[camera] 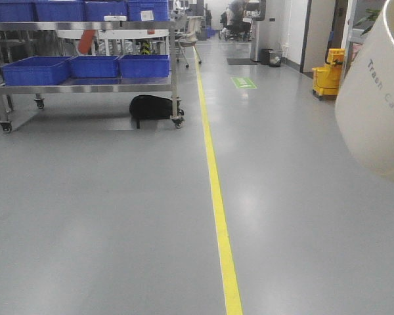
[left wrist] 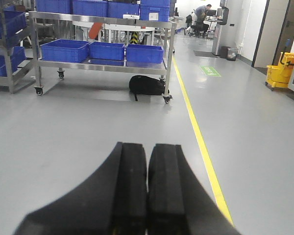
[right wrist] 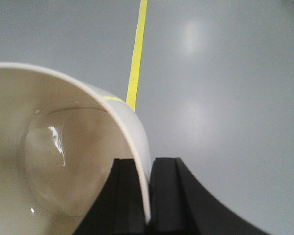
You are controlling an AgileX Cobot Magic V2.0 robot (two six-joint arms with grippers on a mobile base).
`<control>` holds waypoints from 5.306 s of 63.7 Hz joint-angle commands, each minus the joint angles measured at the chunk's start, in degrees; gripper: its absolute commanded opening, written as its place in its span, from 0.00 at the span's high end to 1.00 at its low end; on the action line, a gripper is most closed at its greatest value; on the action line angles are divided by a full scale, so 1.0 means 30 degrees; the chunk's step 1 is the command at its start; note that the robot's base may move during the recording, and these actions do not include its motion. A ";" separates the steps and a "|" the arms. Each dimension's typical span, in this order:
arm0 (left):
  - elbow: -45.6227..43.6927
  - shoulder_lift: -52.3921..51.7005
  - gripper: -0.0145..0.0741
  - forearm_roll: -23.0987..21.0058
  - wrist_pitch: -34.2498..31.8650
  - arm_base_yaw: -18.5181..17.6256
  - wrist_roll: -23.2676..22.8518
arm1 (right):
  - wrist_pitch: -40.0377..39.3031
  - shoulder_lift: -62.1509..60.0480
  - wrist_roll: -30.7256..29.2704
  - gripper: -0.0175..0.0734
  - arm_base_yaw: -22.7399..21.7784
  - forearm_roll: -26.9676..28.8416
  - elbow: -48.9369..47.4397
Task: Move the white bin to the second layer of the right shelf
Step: 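Hold the bin in the right gripper while driving away from the table, then hold the bin and drive past the cart of blue crates, then hold the bin and drive toward the windows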
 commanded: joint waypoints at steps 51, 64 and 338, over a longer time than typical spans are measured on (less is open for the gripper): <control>0.0535 -0.0298 0.74 -0.0015 -0.1538 -0.0149 -0.0101 | -0.1881 -0.0198 0.0078 0.75 -0.0034 -0.0055 -0.0758; 0.0535 -0.0298 0.74 -0.0015 -0.1538 -0.0149 -0.0101 | -0.1881 -0.0198 0.0078 0.75 -0.0034 -0.0055 -0.0758; 0.0535 -0.0298 0.74 -0.0015 -0.1538 -0.0149 -0.0101 | -0.1750 -0.0035 0.0078 0.75 -0.0034 -0.0055 -0.0758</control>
